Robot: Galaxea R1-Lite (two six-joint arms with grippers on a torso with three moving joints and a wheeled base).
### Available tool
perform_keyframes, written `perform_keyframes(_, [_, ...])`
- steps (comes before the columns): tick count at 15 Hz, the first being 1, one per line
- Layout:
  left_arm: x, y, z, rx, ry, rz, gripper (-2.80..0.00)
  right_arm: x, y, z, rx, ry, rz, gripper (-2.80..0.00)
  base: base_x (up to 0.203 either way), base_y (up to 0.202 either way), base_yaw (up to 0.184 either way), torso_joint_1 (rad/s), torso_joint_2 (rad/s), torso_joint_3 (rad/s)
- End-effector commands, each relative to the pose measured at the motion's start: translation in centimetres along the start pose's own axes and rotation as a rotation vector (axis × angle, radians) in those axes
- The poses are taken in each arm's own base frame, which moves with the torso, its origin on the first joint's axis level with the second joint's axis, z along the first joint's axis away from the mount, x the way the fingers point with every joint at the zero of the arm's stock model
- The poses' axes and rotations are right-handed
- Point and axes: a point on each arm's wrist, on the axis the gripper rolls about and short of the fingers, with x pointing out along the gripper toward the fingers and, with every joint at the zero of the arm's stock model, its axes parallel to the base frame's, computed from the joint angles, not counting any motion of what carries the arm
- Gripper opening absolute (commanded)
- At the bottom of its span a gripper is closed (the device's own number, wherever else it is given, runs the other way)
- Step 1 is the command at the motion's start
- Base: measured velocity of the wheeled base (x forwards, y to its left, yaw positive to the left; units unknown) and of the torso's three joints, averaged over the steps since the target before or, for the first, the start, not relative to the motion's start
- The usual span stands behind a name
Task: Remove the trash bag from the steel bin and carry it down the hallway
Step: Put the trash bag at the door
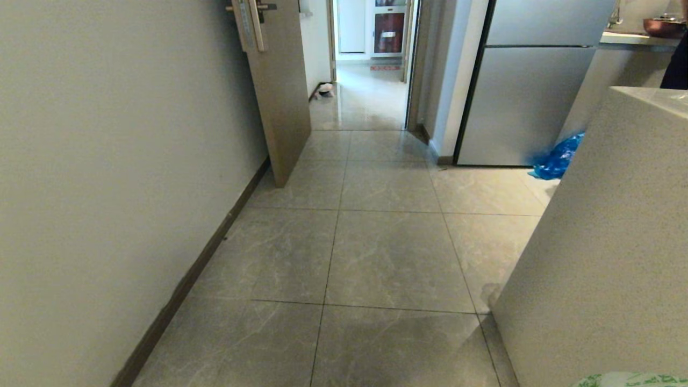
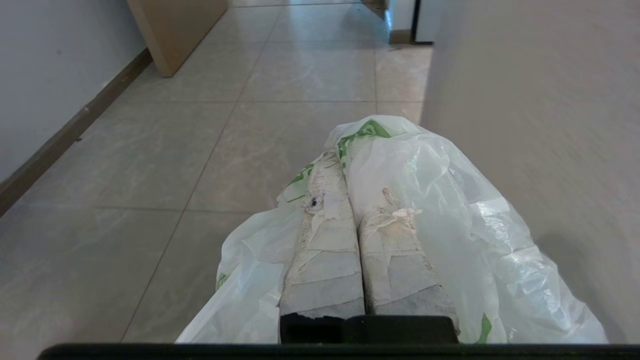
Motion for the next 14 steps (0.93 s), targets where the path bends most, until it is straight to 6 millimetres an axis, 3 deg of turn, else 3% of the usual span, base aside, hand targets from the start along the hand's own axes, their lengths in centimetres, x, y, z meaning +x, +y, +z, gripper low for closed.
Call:
perform_keyframes(1, [0.0, 0.0, 0.0, 0.001, 0.0, 0.0, -2.8, 0.08, 0.0, -0.26, 0.0, 0.011, -0.001, -2.8, 0.194, 0.0, 0.0, 0.006, 0.0, -0.002])
perform_keyframes(14, [0.0, 0.0, 0.0, -0.001, 0.0, 0.0, -2.8, 0.08, 0.0, -0.24, 0.0, 0.01, -0.001, -2.8, 0.191, 0.0, 0.001, 0.002, 0.0, 0.003])
